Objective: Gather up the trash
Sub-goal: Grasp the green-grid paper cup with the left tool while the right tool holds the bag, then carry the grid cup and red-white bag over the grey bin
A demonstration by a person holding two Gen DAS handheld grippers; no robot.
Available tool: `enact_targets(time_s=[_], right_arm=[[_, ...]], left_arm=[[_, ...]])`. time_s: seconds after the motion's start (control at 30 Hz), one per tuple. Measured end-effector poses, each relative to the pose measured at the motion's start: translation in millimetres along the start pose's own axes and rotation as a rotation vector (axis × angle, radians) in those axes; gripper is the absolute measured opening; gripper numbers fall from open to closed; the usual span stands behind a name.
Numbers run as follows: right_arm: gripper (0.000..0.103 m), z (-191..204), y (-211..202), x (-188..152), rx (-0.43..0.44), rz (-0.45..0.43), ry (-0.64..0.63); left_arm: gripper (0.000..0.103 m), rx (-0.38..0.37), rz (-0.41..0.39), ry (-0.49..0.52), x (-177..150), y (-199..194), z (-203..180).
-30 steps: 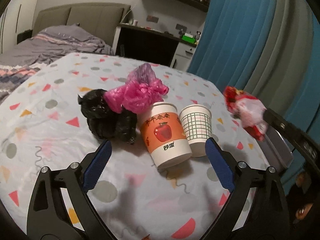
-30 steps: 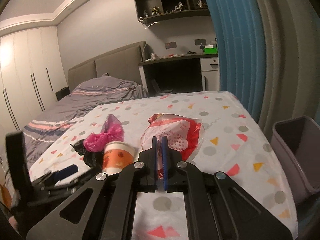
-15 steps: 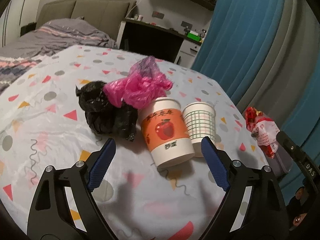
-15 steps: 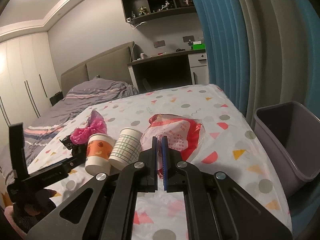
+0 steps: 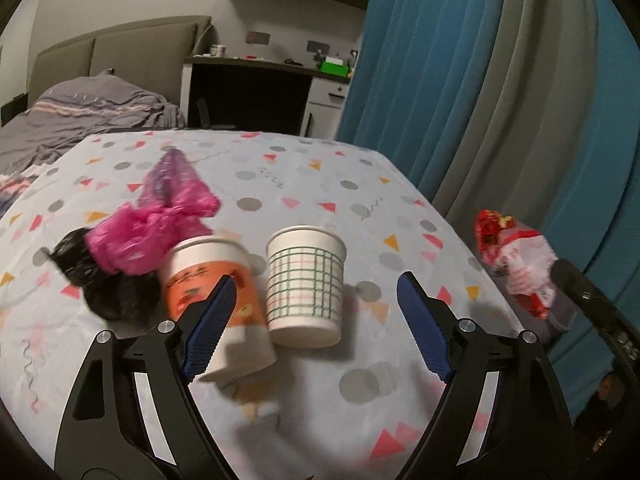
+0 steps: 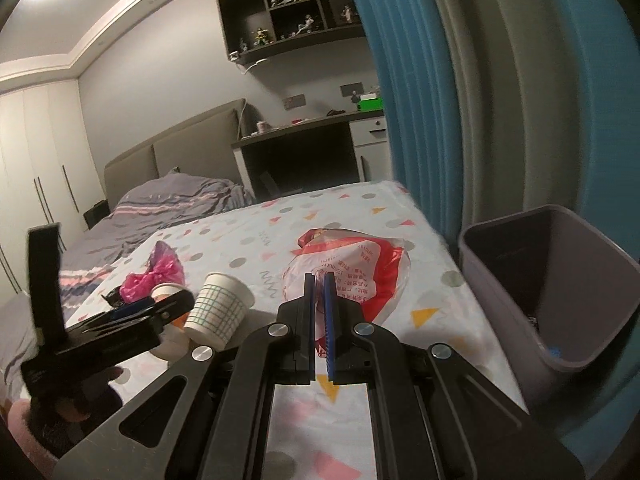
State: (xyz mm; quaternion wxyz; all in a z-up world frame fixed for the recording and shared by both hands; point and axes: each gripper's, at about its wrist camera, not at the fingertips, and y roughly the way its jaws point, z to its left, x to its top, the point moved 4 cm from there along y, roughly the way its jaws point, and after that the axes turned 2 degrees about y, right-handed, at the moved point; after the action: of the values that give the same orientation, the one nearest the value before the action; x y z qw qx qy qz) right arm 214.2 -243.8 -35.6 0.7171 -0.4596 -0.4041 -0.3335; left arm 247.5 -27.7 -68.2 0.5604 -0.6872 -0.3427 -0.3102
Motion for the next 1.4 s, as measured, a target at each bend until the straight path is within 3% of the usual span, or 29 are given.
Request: enact_targets(time_s=[0.43, 0.6, 0.8, 0.97, 1.4], right_arm=[[0.005, -30, -10, 4, -0.052, -0.013, 0.03], [0.005, -38, -10, 6, -0.066, -0.019, 0.041], [0.005, -47, -12, 6, -0.083, -0.023, 0.047], [0.005, -52, -12, 5, -0.089, -0.024, 0.054], [0.005, -54, -16, 5, -0.104, -0.024, 0.06]], left_arm=[[0.081, 0.075, 0.087, 0.06, 3, 42, -10], [0.081, 0.066, 0.118, 0.052, 3, 51, -14], [0.071, 0.085, 0.13, 0.078, -1, 59, -20], [0.057, 0.099, 0.132, 0.105, -1, 61, -26], [0.052, 0.06, 0.112, 0.096, -5, 51, -38]])
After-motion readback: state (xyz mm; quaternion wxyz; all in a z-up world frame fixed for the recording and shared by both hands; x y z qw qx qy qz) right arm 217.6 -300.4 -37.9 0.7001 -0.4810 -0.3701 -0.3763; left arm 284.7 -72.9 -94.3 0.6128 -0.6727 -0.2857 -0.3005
